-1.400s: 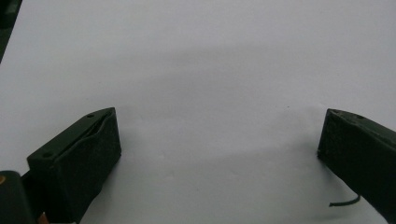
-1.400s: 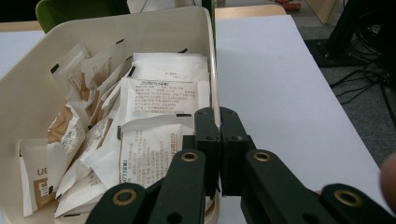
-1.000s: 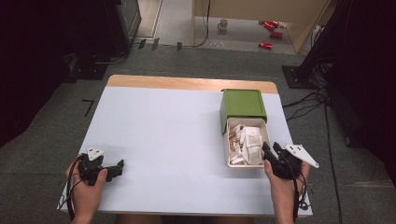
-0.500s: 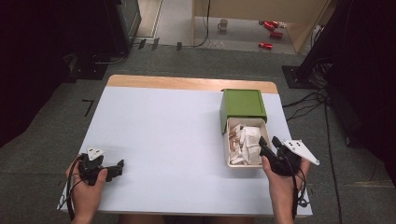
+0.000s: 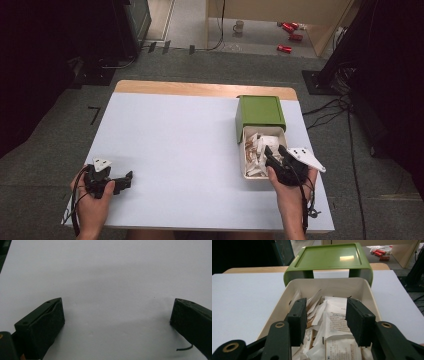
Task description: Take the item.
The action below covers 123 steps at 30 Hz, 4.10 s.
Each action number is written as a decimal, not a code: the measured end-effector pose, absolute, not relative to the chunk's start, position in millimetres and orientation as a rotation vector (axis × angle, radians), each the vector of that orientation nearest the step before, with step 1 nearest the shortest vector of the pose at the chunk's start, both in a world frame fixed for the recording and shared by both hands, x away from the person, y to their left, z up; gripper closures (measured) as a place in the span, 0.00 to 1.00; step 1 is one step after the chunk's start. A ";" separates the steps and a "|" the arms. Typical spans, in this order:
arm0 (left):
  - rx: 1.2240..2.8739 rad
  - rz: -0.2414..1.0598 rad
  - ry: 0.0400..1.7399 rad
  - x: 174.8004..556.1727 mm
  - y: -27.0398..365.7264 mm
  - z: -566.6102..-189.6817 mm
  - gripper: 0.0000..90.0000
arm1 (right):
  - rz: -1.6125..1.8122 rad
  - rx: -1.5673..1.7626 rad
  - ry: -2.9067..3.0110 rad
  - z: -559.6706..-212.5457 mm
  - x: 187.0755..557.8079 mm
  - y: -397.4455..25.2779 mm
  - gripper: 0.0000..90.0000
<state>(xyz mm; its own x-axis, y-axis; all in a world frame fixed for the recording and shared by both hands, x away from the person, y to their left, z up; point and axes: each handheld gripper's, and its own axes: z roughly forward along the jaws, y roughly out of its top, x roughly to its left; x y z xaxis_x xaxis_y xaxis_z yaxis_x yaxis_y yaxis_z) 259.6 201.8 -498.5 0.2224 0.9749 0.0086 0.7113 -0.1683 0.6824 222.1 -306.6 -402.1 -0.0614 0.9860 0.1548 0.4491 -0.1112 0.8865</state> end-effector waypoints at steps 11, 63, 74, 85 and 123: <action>1.949 0.619 1.549 259.7 201.8 -498.4 0.00 | 1.117 1.604 1.605 -414.3 229.8 -293.9 0.63; 1.949 0.620 1.550 259.7 201.7 -498.4 0.00 | 1.168 1.577 1.569 -404.6 227.8 -279.1 0.96; 1.948 0.620 1.550 259.7 201.7 -498.4 0.00 | 1.214 1.528 1.572 -388.4 232.5 -263.7 0.96; 1.948 0.620 1.551 259.7 201.7 -498.4 0.00 | 1.250 1.504 1.618 -391.9 238.0 -237.4 0.96; 1.950 0.618 1.551 259.9 201.9 -498.3 0.00 | 1.246 1.461 1.794 -435.1 252.5 -154.1 0.96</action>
